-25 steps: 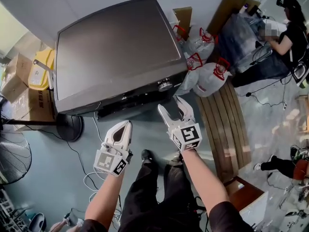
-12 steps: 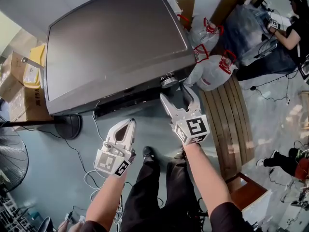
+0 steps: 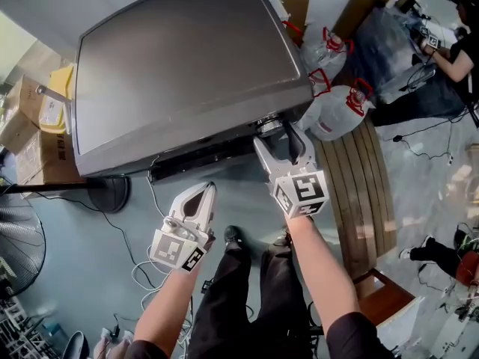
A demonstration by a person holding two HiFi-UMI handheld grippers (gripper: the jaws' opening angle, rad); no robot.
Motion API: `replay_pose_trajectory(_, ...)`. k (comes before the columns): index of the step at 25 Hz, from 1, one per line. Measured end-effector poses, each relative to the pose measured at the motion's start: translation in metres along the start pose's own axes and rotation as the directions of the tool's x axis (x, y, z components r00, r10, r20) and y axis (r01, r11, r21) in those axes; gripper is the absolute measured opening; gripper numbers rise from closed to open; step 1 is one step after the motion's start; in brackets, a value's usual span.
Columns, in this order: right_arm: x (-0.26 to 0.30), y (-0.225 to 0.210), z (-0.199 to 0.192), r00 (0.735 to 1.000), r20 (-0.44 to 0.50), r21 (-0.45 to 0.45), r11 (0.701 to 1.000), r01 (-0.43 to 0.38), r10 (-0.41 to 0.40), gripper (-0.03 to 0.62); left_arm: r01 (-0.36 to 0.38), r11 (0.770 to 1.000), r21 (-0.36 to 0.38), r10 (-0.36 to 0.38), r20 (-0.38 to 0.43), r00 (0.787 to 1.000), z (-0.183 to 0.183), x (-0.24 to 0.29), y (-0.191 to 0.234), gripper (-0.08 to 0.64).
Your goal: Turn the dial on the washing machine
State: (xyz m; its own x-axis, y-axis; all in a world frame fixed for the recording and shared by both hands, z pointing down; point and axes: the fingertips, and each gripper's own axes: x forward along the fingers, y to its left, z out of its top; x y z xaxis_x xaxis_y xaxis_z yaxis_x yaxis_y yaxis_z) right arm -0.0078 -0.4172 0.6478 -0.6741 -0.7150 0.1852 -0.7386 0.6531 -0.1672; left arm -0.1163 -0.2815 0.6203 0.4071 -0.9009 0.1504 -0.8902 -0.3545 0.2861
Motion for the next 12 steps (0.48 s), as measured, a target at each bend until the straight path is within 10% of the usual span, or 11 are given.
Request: replay_pose_trajectory(12,0.0025,-0.0044,-0.0034,0.998,-0.028,0.001,0.998,0.056,-0.056,0.295,-0.007,1.000,-0.009,0.007,-0.003,1.000,-0.0035,-0.0039,0.0042,0.014)
